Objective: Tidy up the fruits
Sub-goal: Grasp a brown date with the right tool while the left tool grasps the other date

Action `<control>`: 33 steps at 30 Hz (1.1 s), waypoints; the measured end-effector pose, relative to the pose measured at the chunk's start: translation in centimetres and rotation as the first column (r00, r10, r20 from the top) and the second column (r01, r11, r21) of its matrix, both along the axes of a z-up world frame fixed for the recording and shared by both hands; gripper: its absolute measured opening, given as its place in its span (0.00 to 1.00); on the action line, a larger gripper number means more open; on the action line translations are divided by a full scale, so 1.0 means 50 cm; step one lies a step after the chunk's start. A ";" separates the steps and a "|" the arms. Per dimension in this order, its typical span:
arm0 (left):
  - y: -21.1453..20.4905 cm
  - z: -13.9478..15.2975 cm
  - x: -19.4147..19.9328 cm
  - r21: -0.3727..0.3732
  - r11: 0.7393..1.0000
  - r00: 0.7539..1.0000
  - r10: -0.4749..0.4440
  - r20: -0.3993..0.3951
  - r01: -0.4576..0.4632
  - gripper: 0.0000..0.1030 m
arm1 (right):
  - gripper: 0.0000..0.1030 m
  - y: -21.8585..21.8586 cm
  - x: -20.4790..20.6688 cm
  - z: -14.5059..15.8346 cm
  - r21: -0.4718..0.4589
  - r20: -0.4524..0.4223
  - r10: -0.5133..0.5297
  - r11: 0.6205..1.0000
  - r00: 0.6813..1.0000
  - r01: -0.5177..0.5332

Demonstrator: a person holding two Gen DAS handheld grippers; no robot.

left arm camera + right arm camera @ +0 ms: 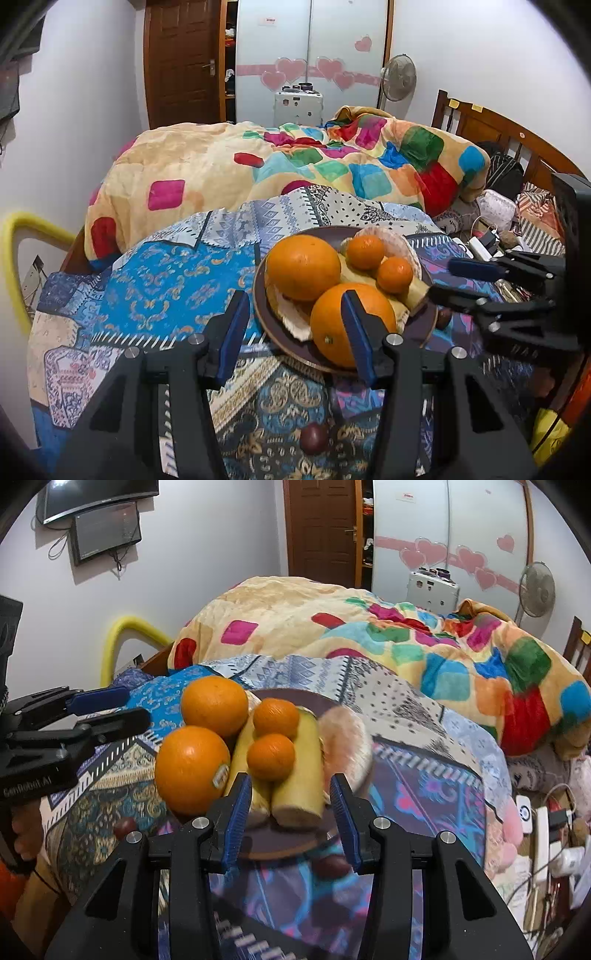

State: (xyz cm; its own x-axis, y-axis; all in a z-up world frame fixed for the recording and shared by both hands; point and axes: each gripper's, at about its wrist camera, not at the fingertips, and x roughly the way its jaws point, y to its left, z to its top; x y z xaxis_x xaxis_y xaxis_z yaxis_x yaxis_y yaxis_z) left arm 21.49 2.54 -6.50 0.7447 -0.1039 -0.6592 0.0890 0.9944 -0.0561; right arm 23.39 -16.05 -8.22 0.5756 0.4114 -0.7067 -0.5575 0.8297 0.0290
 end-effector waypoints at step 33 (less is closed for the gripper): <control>0.043 -0.089 -0.093 0.017 1.000 0.995 0.009 -0.101 -0.007 0.55 | 0.18 -0.059 -0.042 -0.068 -0.081 -0.082 -0.033 0.996 0.996 0.026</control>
State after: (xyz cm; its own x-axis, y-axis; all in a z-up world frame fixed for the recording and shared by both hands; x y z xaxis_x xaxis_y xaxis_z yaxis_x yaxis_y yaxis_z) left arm 16.81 4.72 -10.95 0.6747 -0.0865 -0.7330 0.0759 0.9960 -0.0478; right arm 21.31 -19.01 -11.64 0.5242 0.3358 -0.7826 -0.5312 0.8472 0.0078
